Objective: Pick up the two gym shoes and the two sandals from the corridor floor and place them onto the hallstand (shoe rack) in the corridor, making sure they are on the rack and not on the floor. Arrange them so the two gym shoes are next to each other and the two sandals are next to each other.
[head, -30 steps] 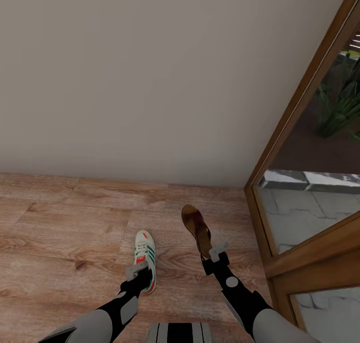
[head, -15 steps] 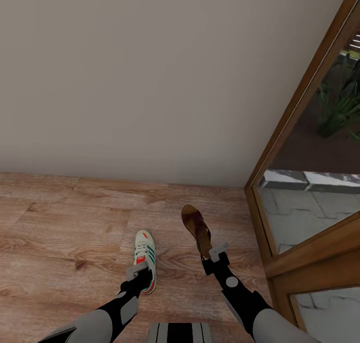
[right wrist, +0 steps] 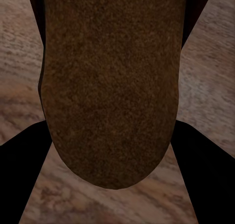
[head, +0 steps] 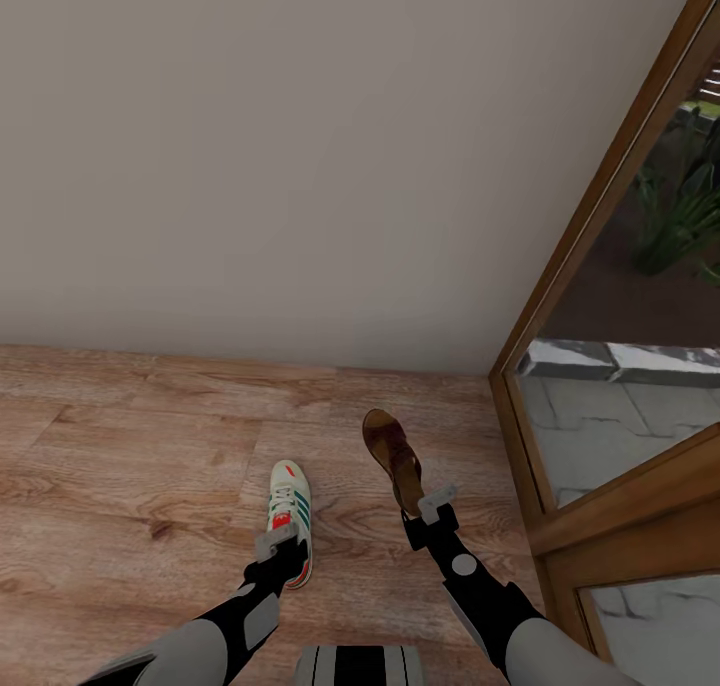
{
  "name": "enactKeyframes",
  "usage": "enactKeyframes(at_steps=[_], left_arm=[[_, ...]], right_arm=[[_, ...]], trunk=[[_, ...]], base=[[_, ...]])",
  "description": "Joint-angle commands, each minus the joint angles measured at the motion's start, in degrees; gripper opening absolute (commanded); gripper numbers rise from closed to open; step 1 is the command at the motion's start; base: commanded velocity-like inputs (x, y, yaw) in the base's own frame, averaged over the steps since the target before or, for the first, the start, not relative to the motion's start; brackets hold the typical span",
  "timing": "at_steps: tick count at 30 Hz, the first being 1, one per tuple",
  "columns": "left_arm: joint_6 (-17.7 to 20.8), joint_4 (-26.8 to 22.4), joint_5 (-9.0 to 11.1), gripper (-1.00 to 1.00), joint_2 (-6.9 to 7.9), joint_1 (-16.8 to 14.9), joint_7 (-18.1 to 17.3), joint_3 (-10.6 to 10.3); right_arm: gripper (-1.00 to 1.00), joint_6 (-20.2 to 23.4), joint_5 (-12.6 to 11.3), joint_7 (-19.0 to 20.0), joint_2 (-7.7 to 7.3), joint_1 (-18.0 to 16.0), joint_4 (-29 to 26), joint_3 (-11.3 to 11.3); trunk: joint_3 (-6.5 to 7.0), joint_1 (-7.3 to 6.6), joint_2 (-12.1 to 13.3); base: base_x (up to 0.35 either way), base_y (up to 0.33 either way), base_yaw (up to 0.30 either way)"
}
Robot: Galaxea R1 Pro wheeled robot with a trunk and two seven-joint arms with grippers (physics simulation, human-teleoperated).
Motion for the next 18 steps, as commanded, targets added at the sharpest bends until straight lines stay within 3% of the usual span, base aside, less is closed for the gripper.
enactKeyframes(at_steps=[1, 18], left_arm=[[-0.18, 0.04, 0.30, 1.00, -0.02, -0.03, 0.14, -0.15], [-0.18, 0.04, 0.29, 1.00, -0.07, -0.02, 0.14, -0.15]], right_arm=[[-1.00, -0.11, 0.52, -0.38, -0.01, -0.05, 0.06, 0.18], [-1.00, -0.14, 0.53, -0.38, -0.01, -0.03, 0.09, 0.19]], trunk=[[-0.04, -0.01, -0.01], [-0.04, -0.01, -0.01]], base=[[0.000, 0.000, 0.000], [0.000, 0.000, 0.000]])
